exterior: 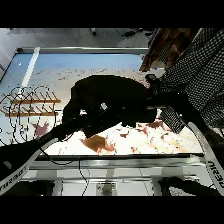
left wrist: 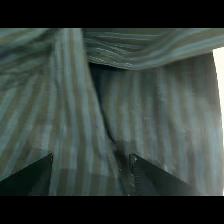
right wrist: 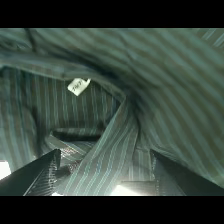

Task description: Fold the clothes and pants, and hang the long-sleeved shirts on hangers.

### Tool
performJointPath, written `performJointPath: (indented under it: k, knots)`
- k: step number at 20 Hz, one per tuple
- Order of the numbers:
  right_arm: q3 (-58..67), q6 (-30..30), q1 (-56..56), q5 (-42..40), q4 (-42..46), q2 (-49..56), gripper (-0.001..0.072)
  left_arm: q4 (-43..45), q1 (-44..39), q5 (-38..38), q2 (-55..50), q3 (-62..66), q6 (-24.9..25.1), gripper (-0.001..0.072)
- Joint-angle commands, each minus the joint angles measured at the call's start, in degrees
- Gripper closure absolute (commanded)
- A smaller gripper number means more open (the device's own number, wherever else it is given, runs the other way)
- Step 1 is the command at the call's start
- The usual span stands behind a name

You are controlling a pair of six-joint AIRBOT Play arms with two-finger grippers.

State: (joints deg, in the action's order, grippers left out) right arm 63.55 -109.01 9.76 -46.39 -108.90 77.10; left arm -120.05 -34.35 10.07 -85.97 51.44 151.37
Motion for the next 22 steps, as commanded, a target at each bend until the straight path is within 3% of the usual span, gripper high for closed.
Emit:
performJointPath:
  k: [1,3,7,9,10,12,13,15,16,22]
  knots:
    - [-2.1,-1.6,0.3,2.9,-0.3,2.6,0.0076,0.0,-0.3,-4.3,-1.1,0.0,1.0,0.0398]
    - [-2.3,-1.5,0.3,3.8,-0.5,5.0,0.0076,0.0,-0.3,-4.3,-1.1,0.0,0.7,0.0406]
    - [-2.3,0.2,0.3,5.1,-0.8,10.8,0.0079,0.0,-0.3,-4.3,-1.0,0.0,0.6,0.0578]
    - [-2.2,3.4,0.3,7.3,-0.8,12.2,0.0093,0.0,-0.3,-4.3,-1.0,0.0,0.3,0.0578]
    - [-2.2,5.1,0.3,8.2,-0.8,12.2,0.0176,0.0,-0.3,-4.3,-1.0,0.0,0.3,0.0578]
    - [-2.0,10.0,0.3,9.7,-0.8,12.2,0.0581,-0.2,-0.3,-4.3,-1.0,0.0,-1.2,0.0578]
    - [-2.0,11.8,0.3,9.9,-0.8,12.1,0.0677,-0.2,-0.3,-4.3,-1.0,0.0,-2.4,0.0578]
    - [-2.0,12.2,0.3,8.6,-0.7,11.6,0.0679,-0.2,-0.3,-4.3,0.0,0.0,-4.2,0.0592]
    - [-2.0,11.8,0.3,7.5,-0.7,10.8,0.0679,-0.2,-0.2,-4.3,1.4,0.0,-5.7,0.0645]
    - [-2.0,6.2,0.3,1.7,-0.4,-6.9,0.0679,-0.1,0.2,-4.3,21.7,0.0,-7.2,0.0649]
